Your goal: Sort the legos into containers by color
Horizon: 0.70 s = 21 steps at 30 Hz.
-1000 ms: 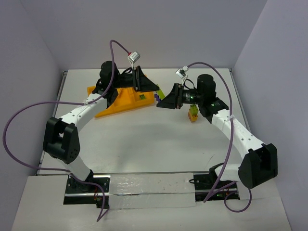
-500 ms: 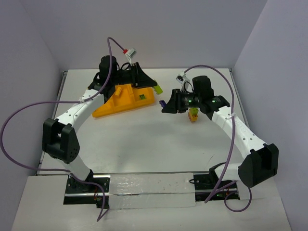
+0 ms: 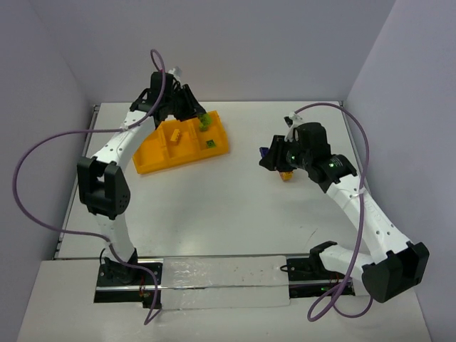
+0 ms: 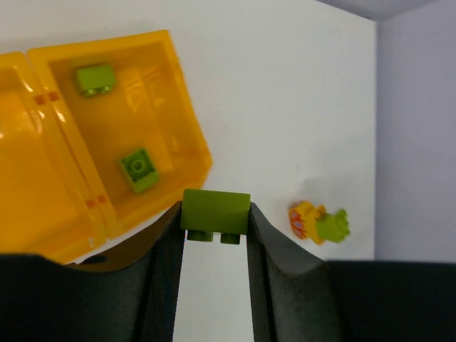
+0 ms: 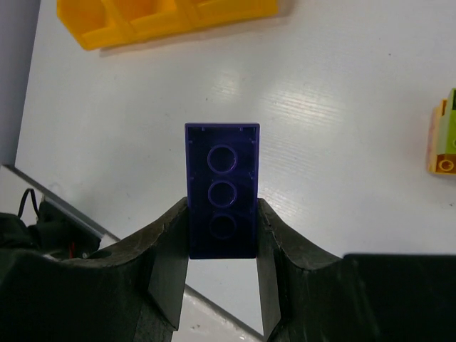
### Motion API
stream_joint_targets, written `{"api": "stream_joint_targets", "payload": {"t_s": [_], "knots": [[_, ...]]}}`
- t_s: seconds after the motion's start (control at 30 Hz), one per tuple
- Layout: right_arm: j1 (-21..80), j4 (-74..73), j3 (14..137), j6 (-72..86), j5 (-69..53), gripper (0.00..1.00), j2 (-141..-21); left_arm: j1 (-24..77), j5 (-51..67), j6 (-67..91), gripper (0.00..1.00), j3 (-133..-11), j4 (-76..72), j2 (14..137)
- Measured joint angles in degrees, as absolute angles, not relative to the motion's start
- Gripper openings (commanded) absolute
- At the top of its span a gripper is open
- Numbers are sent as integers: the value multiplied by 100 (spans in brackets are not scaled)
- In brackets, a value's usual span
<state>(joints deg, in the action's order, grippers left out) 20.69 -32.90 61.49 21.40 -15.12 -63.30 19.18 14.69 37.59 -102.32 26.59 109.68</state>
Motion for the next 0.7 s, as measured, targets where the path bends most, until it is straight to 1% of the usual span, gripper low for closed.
{"api": "stream_joint_targets", "payload": {"t_s": [0.13,0.17,0.3,0.33,0.47,0.5,0.53,0.63,0.7], "knots": [[2069,-3277,6149,2218,-1282,0,-6183,1918,1046,3703,0,-10665,2931,11679],[2069,-3279,6149,2224,-1245,0,-6159,1918,954,3696,2,-10698,2968,11793],[2069,-3282,6149,2228,-1161,0,-6123,1930,698,3666,20,-10753,3121,12087],[2069,-3282,6149,2231,-1155,0,-6123,1937,655,3651,25,-10796,3156,12143],[2069,-3282,6149,2265,-1154,0,-6123,1956,607,3568,74,-10945,3170,12279],[2069,-3282,6149,2270,-1155,0,-6123,1957,600,3550,75,-10968,3177,12285],[2067,-3282,6149,2270,-1157,0,-6125,1962,599,3526,84,-10994,3170,12285],[2067,-3282,6149,2270,-1184,0,-6139,1970,624,3507,86,-11072,3157,12285],[2067,-3282,6149,2268,-1260,0,-6189,1986,635,3500,83,-11074,3144,12283]]}}
